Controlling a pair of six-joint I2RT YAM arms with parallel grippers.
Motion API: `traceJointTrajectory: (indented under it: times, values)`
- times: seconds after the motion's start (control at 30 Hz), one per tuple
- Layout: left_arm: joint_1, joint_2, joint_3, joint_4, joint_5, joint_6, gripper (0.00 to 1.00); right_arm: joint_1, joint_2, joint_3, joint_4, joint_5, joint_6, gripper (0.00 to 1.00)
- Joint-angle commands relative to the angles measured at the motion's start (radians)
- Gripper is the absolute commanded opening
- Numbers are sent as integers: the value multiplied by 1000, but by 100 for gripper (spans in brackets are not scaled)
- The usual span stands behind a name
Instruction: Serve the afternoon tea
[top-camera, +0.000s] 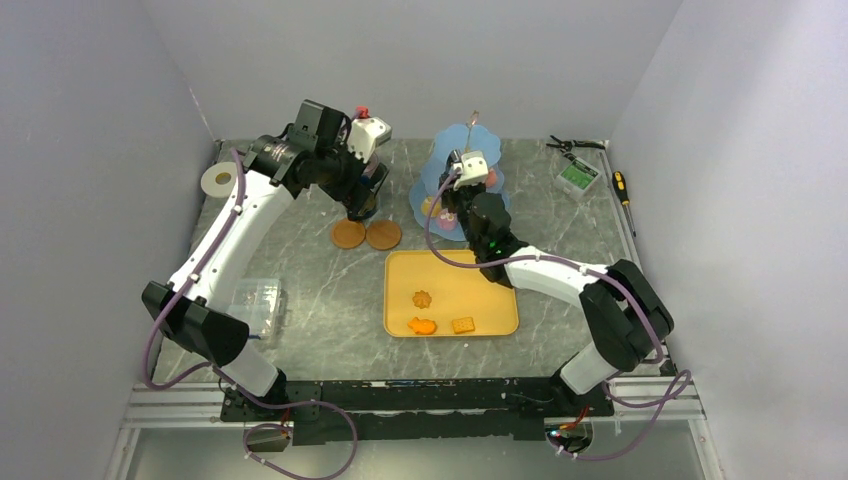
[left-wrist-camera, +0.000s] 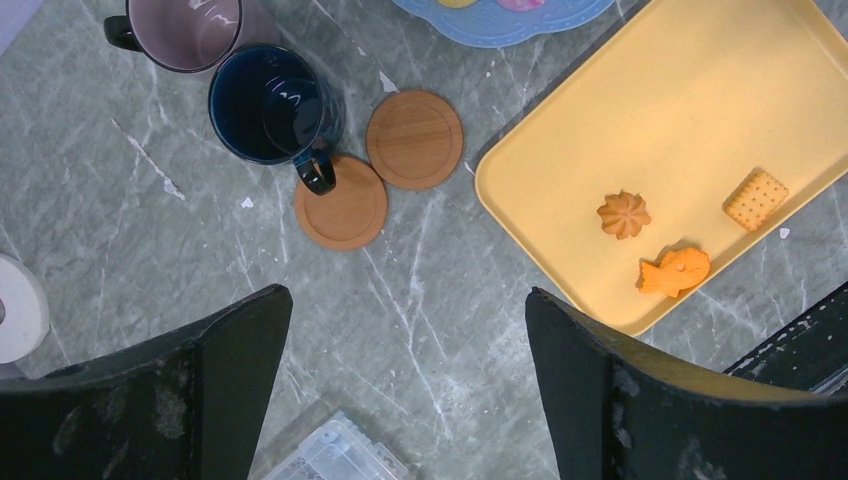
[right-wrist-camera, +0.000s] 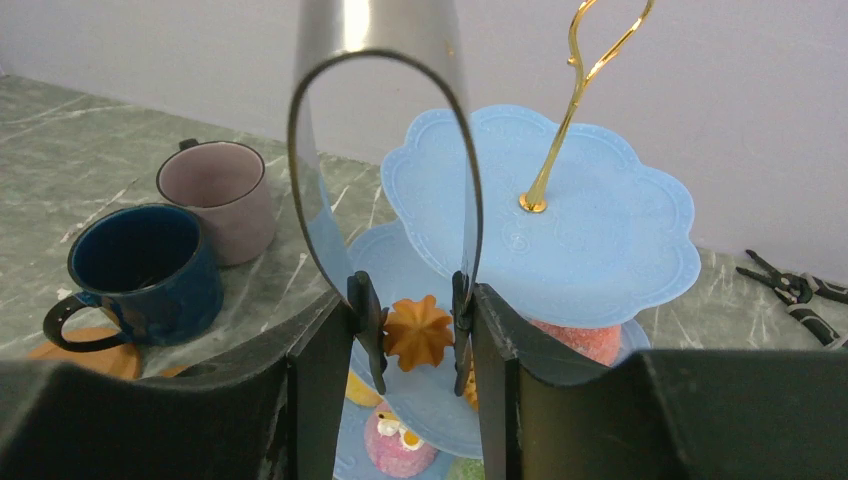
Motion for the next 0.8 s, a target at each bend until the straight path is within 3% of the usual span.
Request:
traceJointTrajectory:
  times: [0.0, 0.23, 0.4, 0.77]
  values:
    - [5, -24, 32, 5, 24, 14, 93, -15, -3, 11, 59, -14, 30, 51]
    - [4, -16, 39, 0, 26, 13, 93, -15, -70, -23, 29, -46, 48, 59]
    - [4, -16, 44, -7, 28, 13, 93, -15, -190, -84, -44, -86, 79, 59]
    - [5, -19, 23, -2, 35, 12, 93, 36, -557, -273, -398, -224, 169, 57]
